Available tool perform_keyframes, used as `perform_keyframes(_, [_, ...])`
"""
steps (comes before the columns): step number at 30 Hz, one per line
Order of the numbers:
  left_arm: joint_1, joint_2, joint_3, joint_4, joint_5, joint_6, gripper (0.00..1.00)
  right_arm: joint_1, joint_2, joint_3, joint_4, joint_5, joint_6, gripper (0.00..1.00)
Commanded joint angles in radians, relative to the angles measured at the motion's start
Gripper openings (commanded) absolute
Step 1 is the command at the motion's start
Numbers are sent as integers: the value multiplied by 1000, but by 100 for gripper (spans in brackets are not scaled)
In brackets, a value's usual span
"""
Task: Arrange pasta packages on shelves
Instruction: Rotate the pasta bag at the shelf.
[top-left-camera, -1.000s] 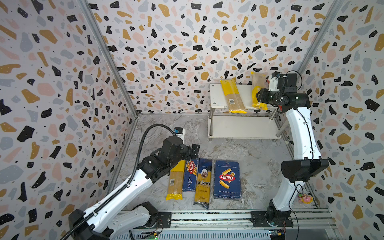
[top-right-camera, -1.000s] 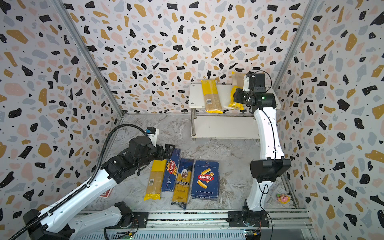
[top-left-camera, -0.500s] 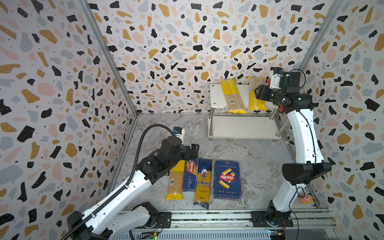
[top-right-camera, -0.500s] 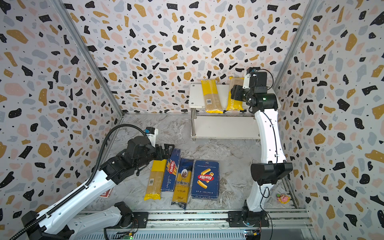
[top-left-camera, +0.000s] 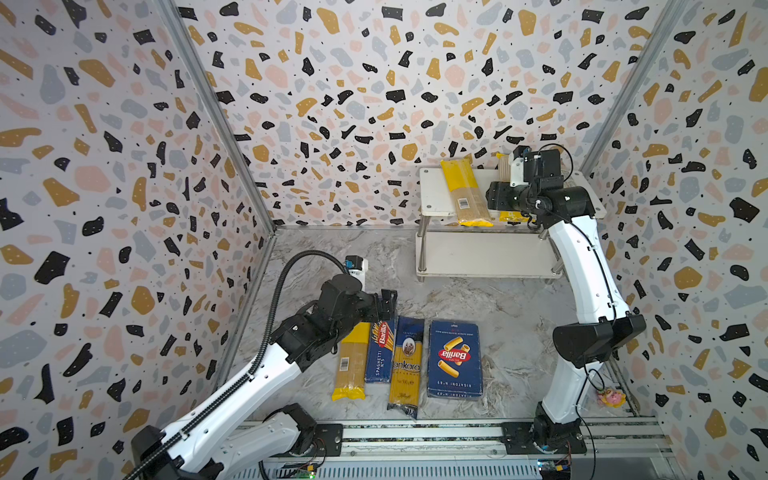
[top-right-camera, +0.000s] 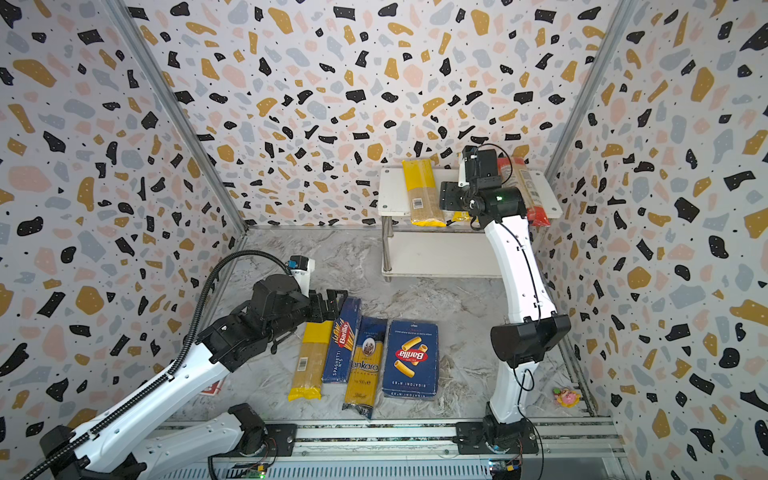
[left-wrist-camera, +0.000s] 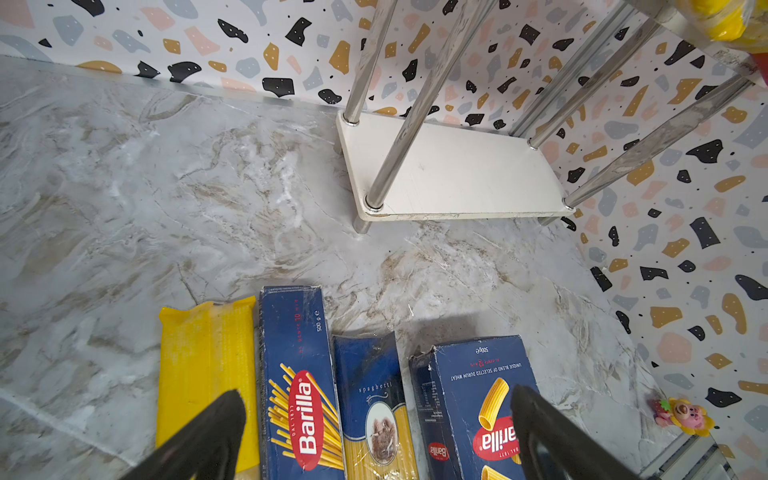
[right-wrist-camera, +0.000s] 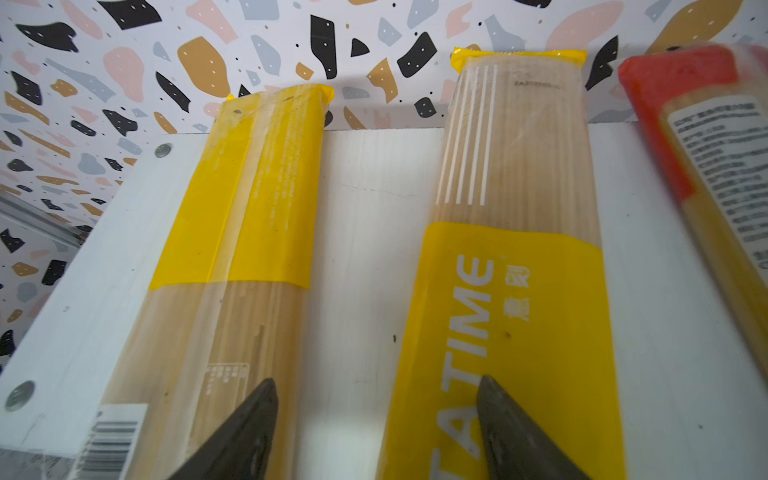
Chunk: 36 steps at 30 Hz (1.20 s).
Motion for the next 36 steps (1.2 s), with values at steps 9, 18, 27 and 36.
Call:
perform_keyframes(9, [-2,-30,-15,13,-17,32,99,-4,4,34,-111,198,-39,76])
perform_keyframes(18, [2,-55,-30,5,-26,40,100,-6,16,46,-148,233,-37,76])
perform_keyframes(27, [10,-87,-37,-12,-31,54,99,-36,13,53,-157,304,-35,76])
perform_keyframes(36, [16,-95,-36,-24,-36,57,99,-103,16,46,-148,252,-47,75])
